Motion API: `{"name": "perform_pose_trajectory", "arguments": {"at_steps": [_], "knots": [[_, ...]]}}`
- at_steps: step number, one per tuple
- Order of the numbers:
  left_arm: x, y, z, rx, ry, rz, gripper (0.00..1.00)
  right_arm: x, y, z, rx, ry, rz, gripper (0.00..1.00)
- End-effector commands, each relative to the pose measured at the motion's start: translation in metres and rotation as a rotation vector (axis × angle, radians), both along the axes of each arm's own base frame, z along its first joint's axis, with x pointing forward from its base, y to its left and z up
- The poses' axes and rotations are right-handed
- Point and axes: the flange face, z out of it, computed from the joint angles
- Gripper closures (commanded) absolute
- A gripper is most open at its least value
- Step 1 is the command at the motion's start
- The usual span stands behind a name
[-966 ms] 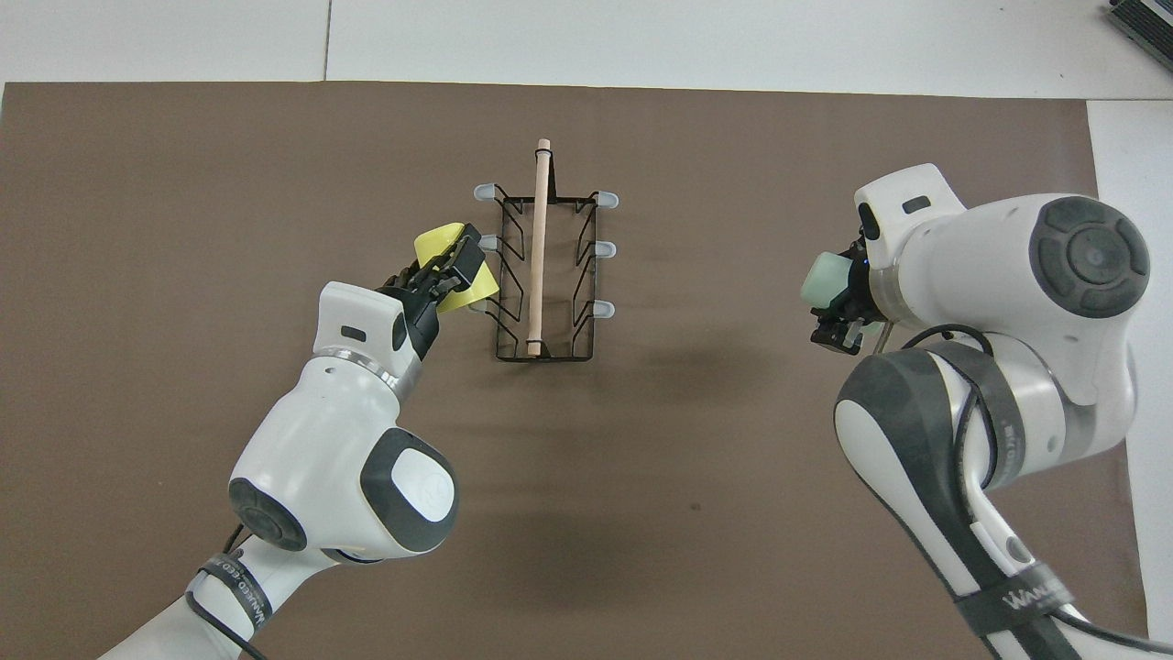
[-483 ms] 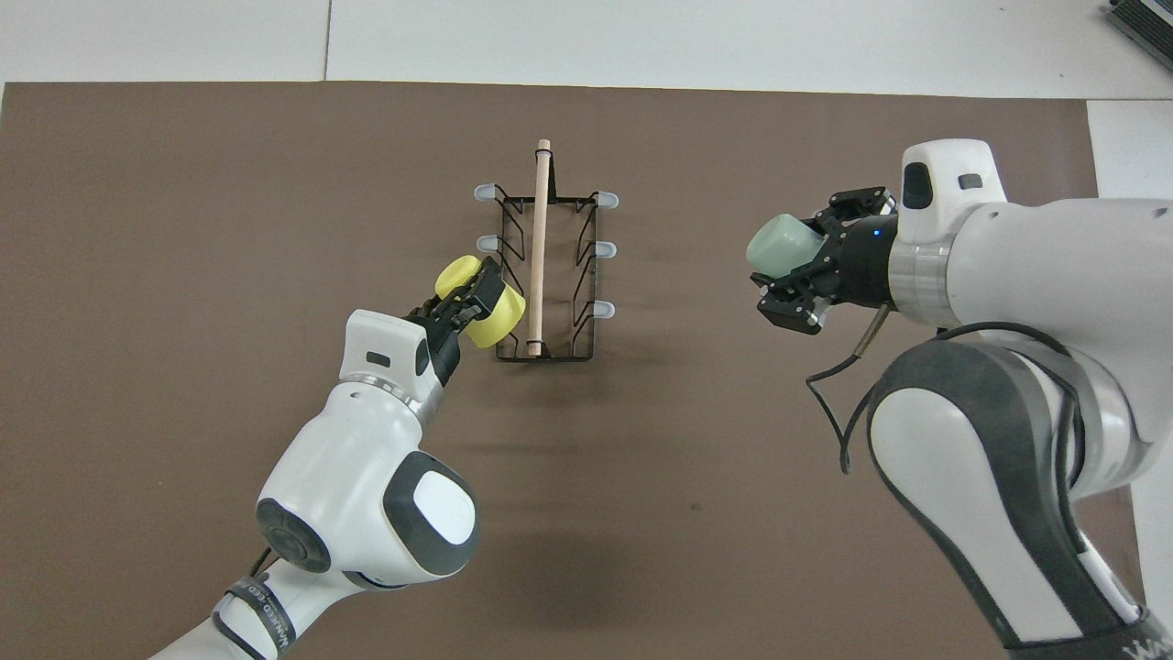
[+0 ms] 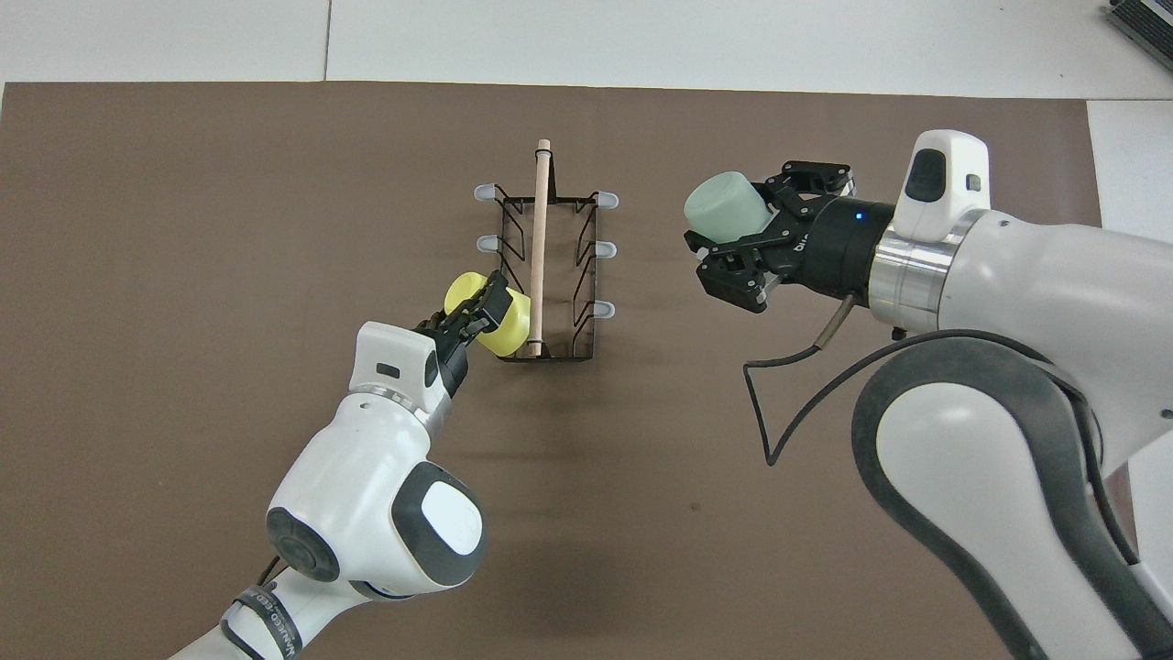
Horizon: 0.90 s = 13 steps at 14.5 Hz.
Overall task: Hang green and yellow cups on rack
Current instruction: 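Hang the yellow cup on a peg while the right gripper nears the rack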
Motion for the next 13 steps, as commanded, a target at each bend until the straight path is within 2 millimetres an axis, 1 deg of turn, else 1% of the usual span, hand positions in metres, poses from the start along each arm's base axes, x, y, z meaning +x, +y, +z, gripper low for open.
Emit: {"name": "perform_pose_trajectory", "arguments": {"at_steps": [1, 2, 4, 6, 7, 8, 9, 10, 12, 13], "knots": [[-0.008, -0.002, 0.002, 0.009, -0.009, 0.001, 0.06, -0.007, -0.006, 0.002, 0.118, -0.042, -0.009, 0.54], [-0.007, -0.002, 0.003, 0.008, -0.012, 0.000, 0.01, -0.008, -0.007, 0.001, 0.131, -0.054, -0.010, 0.54], [-0.005, -0.002, 0.005, 0.001, -0.014, 0.006, 0.01, -0.012, -0.007, 0.001, 0.173, -0.065, -0.027, 0.54], [-0.001, -0.001, 0.009, -0.006, -0.022, 0.010, 0.00, -0.022, 0.006, -0.001, 0.244, -0.077, -0.037, 0.54], [0.002, -0.001, 0.012, -0.013, -0.023, 0.010, 0.00, -0.025, 0.006, -0.005, 0.264, -0.095, -0.056, 0.54], [0.006, -0.001, 0.016, -0.023, -0.021, 0.009, 0.00, -0.032, 0.016, -0.008, 0.277, -0.118, -0.047, 0.54], [0.010, -0.001, 0.017, -0.034, -0.008, 0.001, 0.00, -0.037, 0.022, -0.016, 0.293, -0.132, -0.060, 0.54], [0.016, 0.003, 0.019, -0.042, 0.005, -0.001, 0.00, -0.039, 0.022, -0.022, 0.313, -0.148, -0.079, 0.54], [0.036, 0.016, 0.028, -0.068, 0.033, -0.013, 0.00, -0.045, 0.033, -0.040, 0.355, -0.178, -0.075, 0.54], [0.045, 0.024, 0.037, -0.076, 0.036, -0.021, 0.00, -0.046, 0.033, -0.050, 0.379, -0.188, -0.091, 0.54]]}}
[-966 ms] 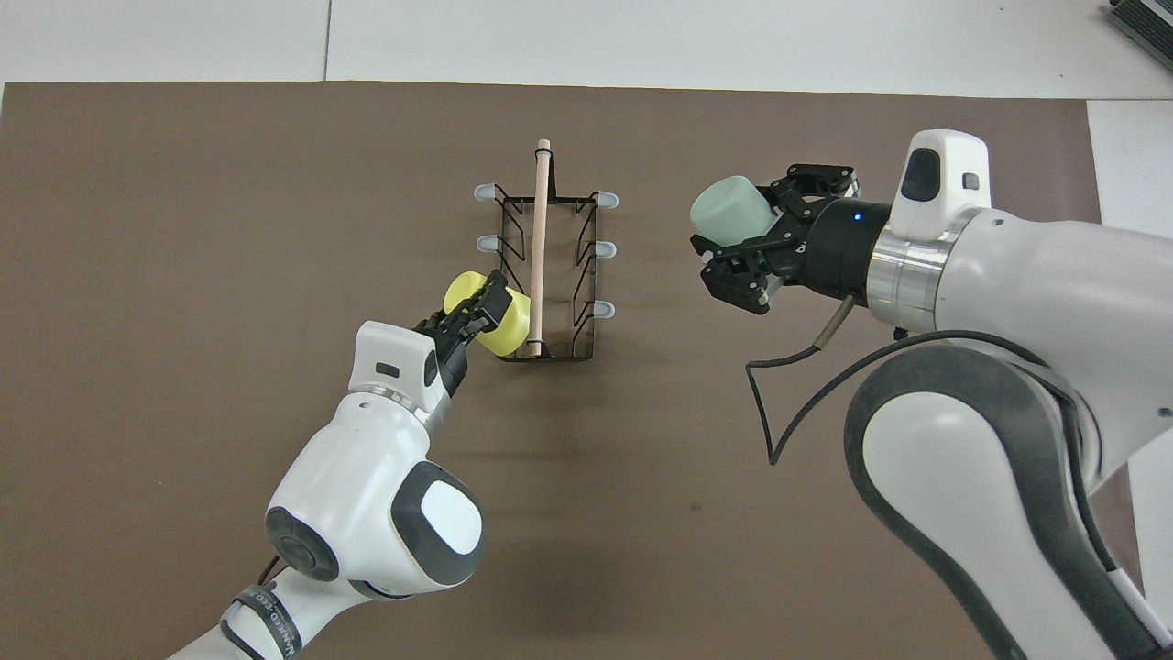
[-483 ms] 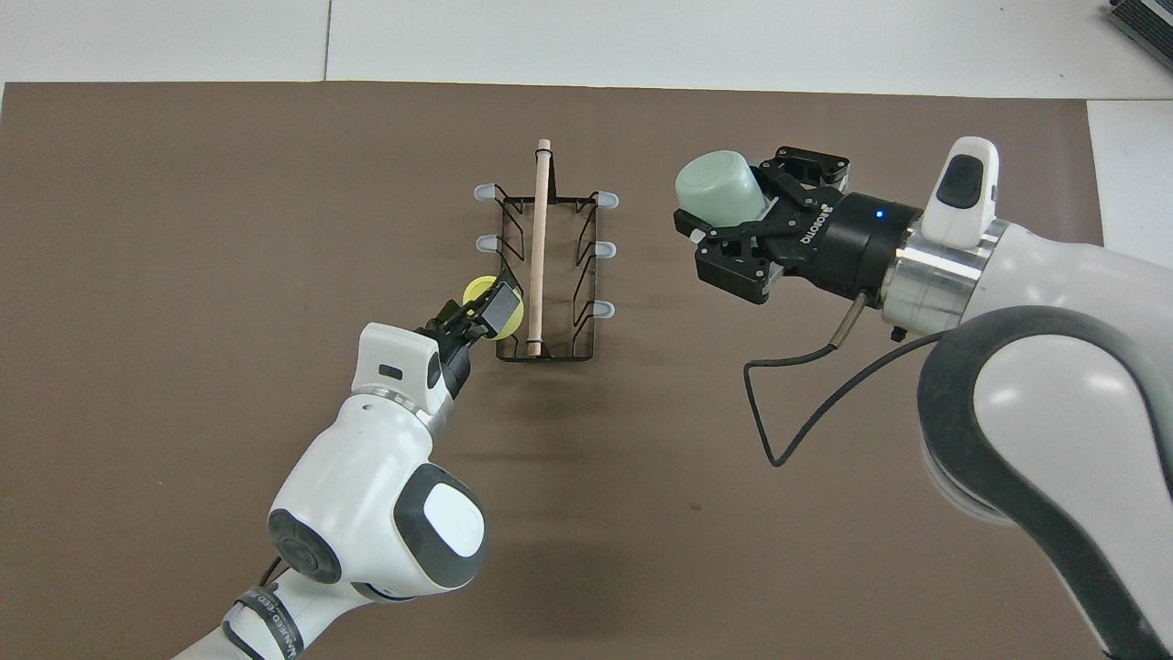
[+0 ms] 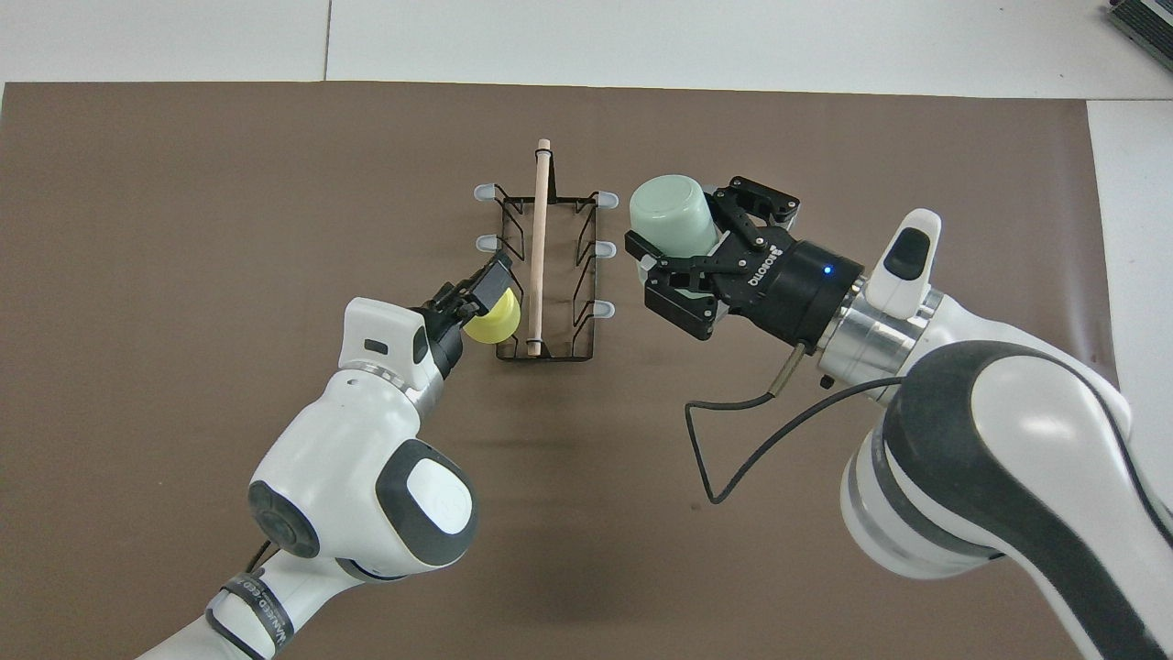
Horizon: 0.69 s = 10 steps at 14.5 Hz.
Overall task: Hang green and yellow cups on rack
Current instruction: 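Hang the yellow cup on a peg while the right gripper nears the rack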
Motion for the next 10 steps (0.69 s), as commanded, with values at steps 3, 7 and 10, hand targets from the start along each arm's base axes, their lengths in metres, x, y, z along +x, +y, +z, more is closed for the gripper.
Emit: {"name": "perform_pose_trajectory", "arguments": {"at_steps": [3, 7, 10], "knots": [[0.041, 0.047, 0.031, -0.003, 0.006, -0.034, 0.00, -0.013, 0.009, -0.046, 0.044, -0.059, -0.030, 0.54], [0.068, 0.090, 0.039, 0.033, 0.012, -0.065, 0.00, -0.022, 0.035, -0.084, 0.096, -0.086, -0.045, 0.55], [0.097, 0.128, 0.059, 0.085, 0.057, -0.174, 0.00, -0.023, 0.046, -0.112, 0.089, -0.116, -0.059, 0.57]]}}
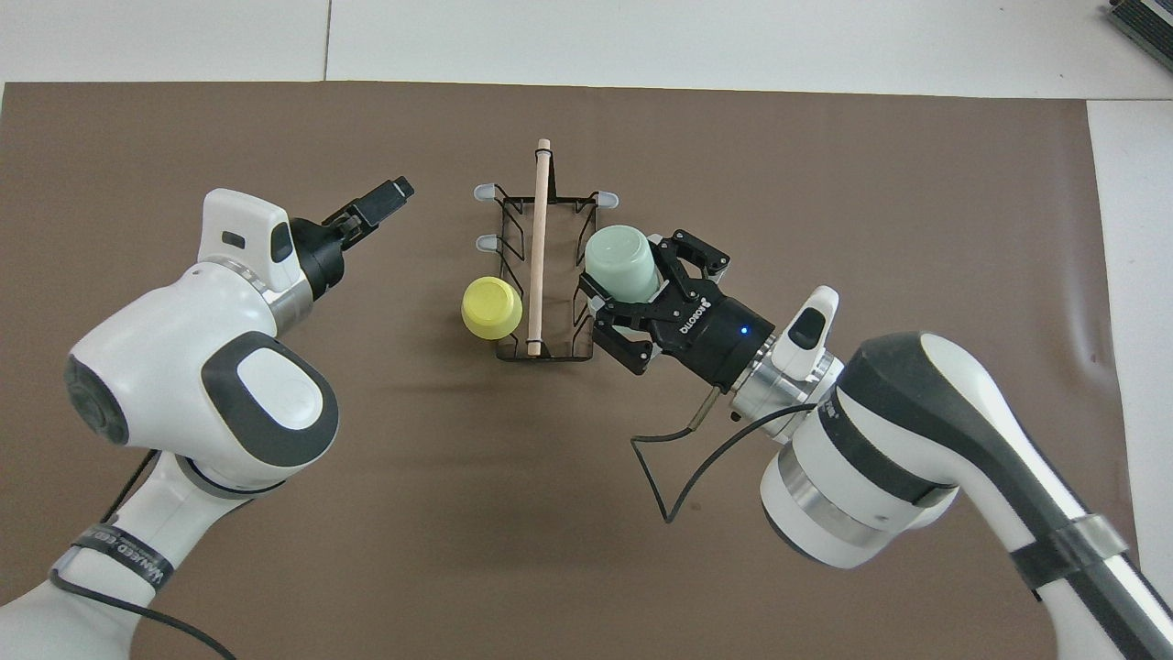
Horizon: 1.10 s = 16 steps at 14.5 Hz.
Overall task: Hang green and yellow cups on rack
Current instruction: 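Hang the yellow cup on a peg while the right gripper nears the rack, then lower the green cup onto a rack peg with the right gripper while the left withdraws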
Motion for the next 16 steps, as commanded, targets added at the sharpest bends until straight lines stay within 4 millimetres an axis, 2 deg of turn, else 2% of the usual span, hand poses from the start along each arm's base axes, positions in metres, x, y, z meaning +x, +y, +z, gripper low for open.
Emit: {"name": "perform_pose_trajectory", "arguments": {"at_steps": [1, 4, 7, 10, 13, 14, 16], "knots": [[0.025, 0.038, 0.027, 0.071, 0.048, -0.132, 0.00, 0.000, 0.011, -0.023, 0.017, -0.037, -0.004, 0.57], [0.046, 0.077, 0.063, 0.270, 0.154, -0.320, 0.00, -0.002, 0.011, -0.037, -0.002, -0.045, 0.003, 0.57], [0.049, 0.097, 0.115, 0.524, 0.249, -0.447, 0.00, -0.002, 0.014, -0.055, -0.006, -0.069, 0.014, 0.57], [0.039, 0.108, 0.144, 0.680, 0.328, -0.488, 0.00, 0.001, 0.012, -0.069, -0.005, -0.079, 0.023, 0.57], [0.021, 0.109, 0.170, 0.685, 0.394, -0.526, 0.00, 0.004, 0.015, -0.087, 0.020, -0.102, 0.049, 0.57], [0.016, 0.112, 0.173, 0.687, 0.410, -0.543, 0.00, 0.006, 0.018, -0.099, 0.052, -0.114, 0.055, 0.57], [0.004, 0.116, 0.183, 0.680, 0.445, -0.553, 0.00, 0.008, 0.013, -0.106, 0.033, -0.120, 0.044, 0.56]]}}
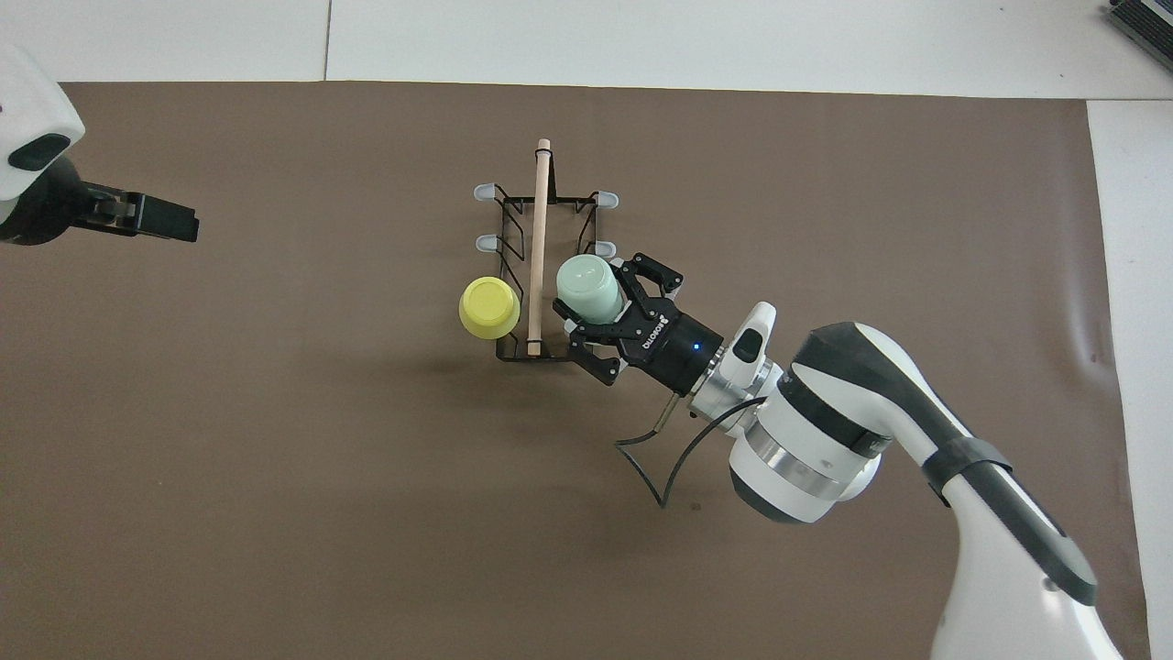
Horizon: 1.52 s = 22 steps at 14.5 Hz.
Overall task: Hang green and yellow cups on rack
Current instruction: 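Lower the green cup onto a rack peg with the right gripper while the left withdraws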
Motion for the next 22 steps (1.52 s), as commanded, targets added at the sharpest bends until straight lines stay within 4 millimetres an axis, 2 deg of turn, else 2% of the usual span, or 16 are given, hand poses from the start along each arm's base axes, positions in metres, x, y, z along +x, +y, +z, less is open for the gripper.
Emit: {"name": "perform_pose_trajectory", "arguments": {"at_steps": [1, 4, 5, 6, 8, 9, 10, 14, 22], "knots": [[-0.025, 0.004, 0.025, 0.026, 0.034, -0.022, 0.00, 0.002, -0.007, -0.012, -0.005, -0.013, -0.028, 0.56], [-0.039, 0.005, 0.028, 0.031, 0.088, -0.028, 0.00, -0.001, -0.007, -0.015, -0.018, 0.000, -0.031, 0.55], [-0.044, 0.002, 0.029, 0.033, 0.106, -0.035, 0.00, -0.002, -0.007, -0.017, -0.025, 0.005, -0.032, 0.53], [-0.049, 0.006, 0.028, 0.034, 0.133, -0.027, 0.00, -0.002, -0.007, -0.017, -0.026, 0.006, -0.031, 0.50], [-0.054, 0.005, 0.027, 0.036, 0.155, -0.030, 0.00, -0.002, -0.007, -0.017, -0.025, 0.008, -0.034, 0.32], [-0.055, 0.005, 0.024, 0.036, 0.163, -0.030, 0.00, -0.002, -0.007, -0.017, -0.023, 0.010, -0.035, 0.08], [-0.057, 0.005, 0.023, 0.037, 0.166, -0.030, 0.00, -0.002, -0.007, -0.018, -0.028, 0.013, -0.038, 0.00], [-0.065, 0.014, 0.013, 0.037, 0.184, -0.020, 0.00, -0.002, -0.008, -0.018, -0.029, 0.014, -0.038, 0.00], [-0.066, 0.017, 0.012, 0.034, 0.181, -0.012, 0.00, -0.003, -0.018, -0.027, -0.098, 0.075, -0.078, 0.00]]}}
